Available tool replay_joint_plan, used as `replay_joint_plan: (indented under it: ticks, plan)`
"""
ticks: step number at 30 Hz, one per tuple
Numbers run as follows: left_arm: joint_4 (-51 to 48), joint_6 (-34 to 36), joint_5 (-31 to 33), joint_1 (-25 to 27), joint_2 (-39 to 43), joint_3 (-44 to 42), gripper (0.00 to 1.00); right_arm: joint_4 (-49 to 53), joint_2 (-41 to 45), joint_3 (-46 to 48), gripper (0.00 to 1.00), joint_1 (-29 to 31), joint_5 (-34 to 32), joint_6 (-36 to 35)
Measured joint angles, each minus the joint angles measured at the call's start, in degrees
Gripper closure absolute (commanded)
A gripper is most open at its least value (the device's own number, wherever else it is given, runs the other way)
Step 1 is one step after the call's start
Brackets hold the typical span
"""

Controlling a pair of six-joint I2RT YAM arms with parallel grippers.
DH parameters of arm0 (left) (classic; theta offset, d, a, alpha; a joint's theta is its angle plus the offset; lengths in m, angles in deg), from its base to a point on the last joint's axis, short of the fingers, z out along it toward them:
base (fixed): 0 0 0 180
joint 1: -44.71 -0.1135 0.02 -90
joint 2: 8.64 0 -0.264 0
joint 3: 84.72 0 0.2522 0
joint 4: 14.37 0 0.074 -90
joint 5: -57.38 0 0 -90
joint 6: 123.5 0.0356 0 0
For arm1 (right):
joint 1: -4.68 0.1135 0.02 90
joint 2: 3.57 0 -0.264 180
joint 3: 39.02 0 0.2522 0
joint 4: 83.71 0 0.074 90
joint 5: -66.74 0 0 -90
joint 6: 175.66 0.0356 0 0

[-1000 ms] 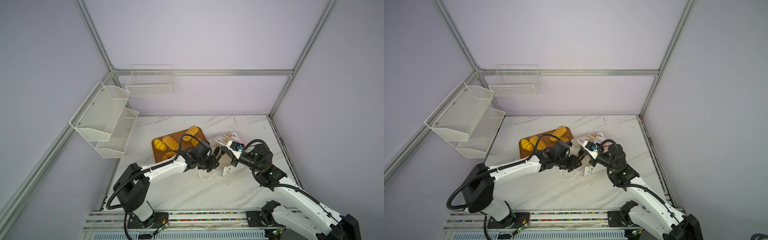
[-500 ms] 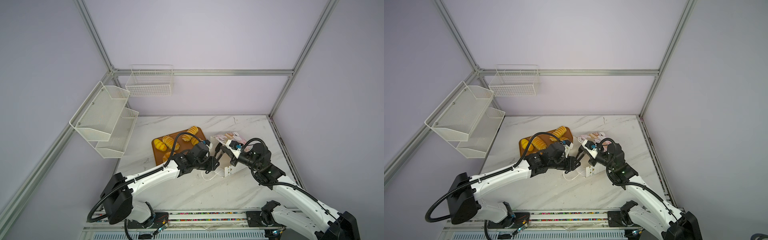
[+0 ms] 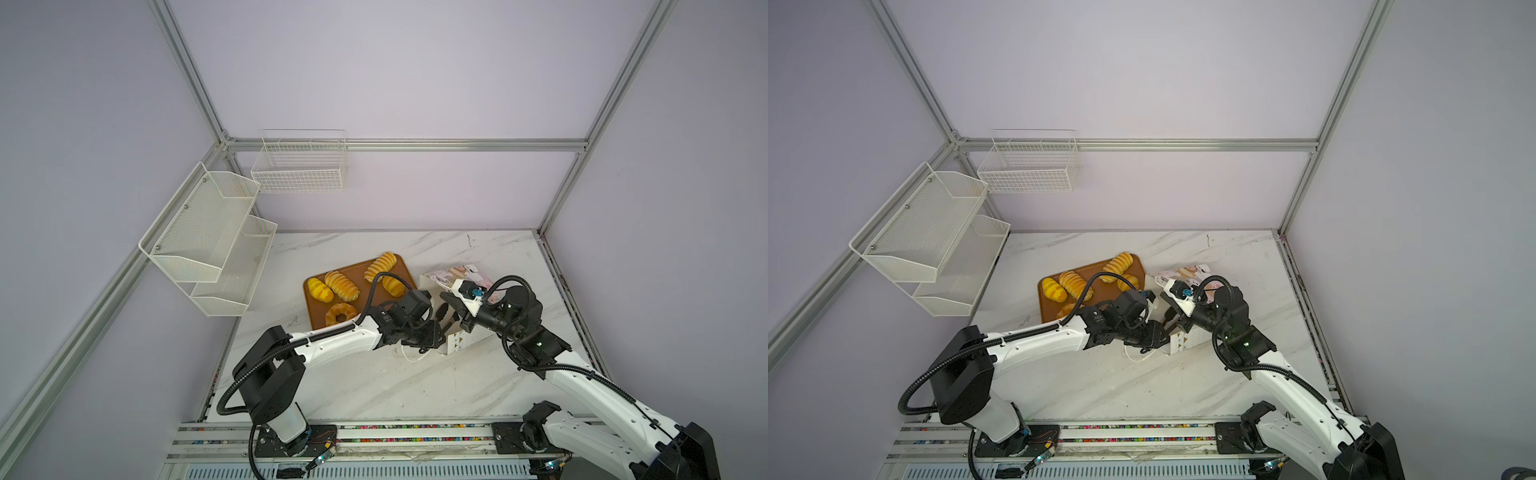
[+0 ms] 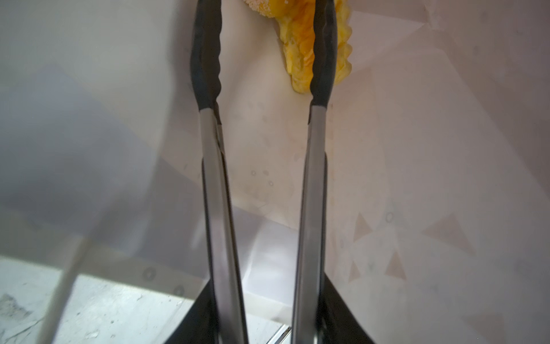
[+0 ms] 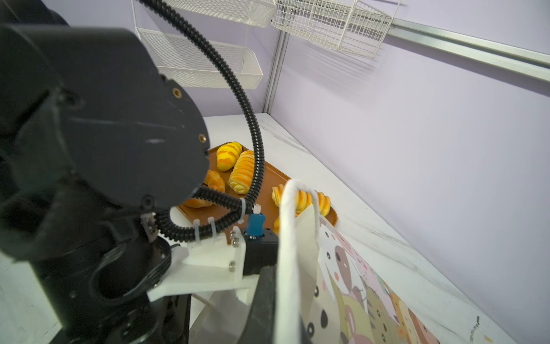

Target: Take the fake bread out of the paper bag

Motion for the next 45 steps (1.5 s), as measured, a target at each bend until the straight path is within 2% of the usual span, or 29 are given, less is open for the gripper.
replay_joint_plan:
  ticks: [12, 25, 29, 34, 37, 45]
  plan:
    - [1.7, -0.1, 0.2, -1.3, -3.6, 4.6, 0.51, 0.0, -1.2, -1.3, 1.00, 0.0, 1.5, 0.0]
    - [4.6, 0.0, -1.7, -2.8, -11.6, 10.3, 0.52, 1.0, -4.3, -3.6, 1.00, -0.4, 2.6, 0.3]
    - [5.9, -0.2, -1.9, -3.3, -13.0, 11.3, 0.59, 1.4, -4.3, -3.6, 1.00, -0.4, 2.6, 0.4]
    - [7.0, -0.6, -2.4, -3.9, -13.1, 11.3, 0.82, 1.4, -4.2, -3.6, 1.00, -0.5, 2.5, 0.4]
    - [7.2, -0.5, -2.6, -4.0, -12.7, 11.3, 0.91, 1.3, -4.0, -3.6, 1.00, -0.5, 1.7, 0.4]
    - [5.4, -1.1, -2.3, -4.3, -7.0, 9.6, 1.00, 0.8, -2.6, -3.5, 1.00, -0.5, -2.3, 0.3]
